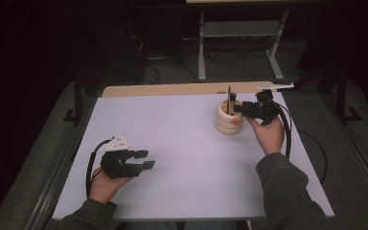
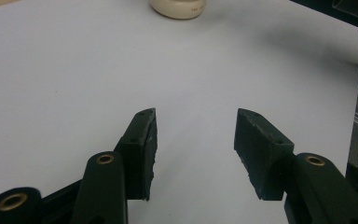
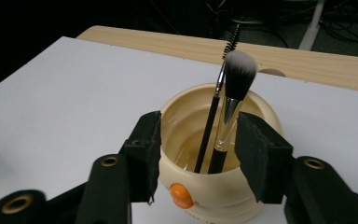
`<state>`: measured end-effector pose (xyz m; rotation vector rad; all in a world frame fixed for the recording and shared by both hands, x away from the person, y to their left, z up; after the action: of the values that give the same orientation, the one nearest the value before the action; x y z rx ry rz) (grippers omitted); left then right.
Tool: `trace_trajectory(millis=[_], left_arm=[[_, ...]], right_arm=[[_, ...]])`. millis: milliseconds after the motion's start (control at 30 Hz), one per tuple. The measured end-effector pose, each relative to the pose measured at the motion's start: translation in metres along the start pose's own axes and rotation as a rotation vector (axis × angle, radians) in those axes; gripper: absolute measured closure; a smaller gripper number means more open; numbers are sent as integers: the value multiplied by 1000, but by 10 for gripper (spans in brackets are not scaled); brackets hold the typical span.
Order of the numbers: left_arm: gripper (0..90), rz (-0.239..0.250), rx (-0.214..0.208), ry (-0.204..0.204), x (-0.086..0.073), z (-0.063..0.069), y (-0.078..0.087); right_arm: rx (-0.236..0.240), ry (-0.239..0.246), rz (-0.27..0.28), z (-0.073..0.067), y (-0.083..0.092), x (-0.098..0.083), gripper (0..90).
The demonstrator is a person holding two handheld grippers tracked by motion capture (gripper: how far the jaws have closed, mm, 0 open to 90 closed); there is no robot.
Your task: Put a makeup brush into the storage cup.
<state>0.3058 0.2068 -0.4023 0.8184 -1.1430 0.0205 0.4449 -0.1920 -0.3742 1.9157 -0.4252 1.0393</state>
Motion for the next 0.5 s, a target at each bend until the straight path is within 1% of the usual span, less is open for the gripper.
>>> trace_trajectory(millis=[67, 133, 200, 300, 367, 400, 500], left_arm=[[485, 2, 1, 3, 0, 0, 0], [483, 4, 1, 4, -1, 0, -1], [477, 1, 3, 2, -2, 0, -3], [464, 5, 3, 1, -1, 0, -2], [463, 10, 2, 0, -1, 0, -1], [464, 12, 1, 3, -1, 1, -1], [459, 11, 6, 4, -1, 0, -1]], right_arm=[[10, 8, 4, -1, 2, -2, 459], [9, 40, 8, -1, 4, -4, 442], [18, 51, 8, -2, 6, -7, 420], [42, 61, -3, -5, 7, -11, 398], [50, 65, -20, -8, 8, -13, 378], [57, 74, -16, -9, 8, -14, 366], [83, 69, -7, -13, 11, -16, 345]])
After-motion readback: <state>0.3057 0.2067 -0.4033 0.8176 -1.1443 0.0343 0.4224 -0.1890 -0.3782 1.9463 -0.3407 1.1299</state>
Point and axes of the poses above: each handheld gripper's, and its own axes: y roughly backward along the jaws, x roughly out of its top, z roughly to its right, the point moved 4 cm from there along -y, roughly forward along the jaws, and after that the axes turned 1 degree about y, right-handed, at the moved point
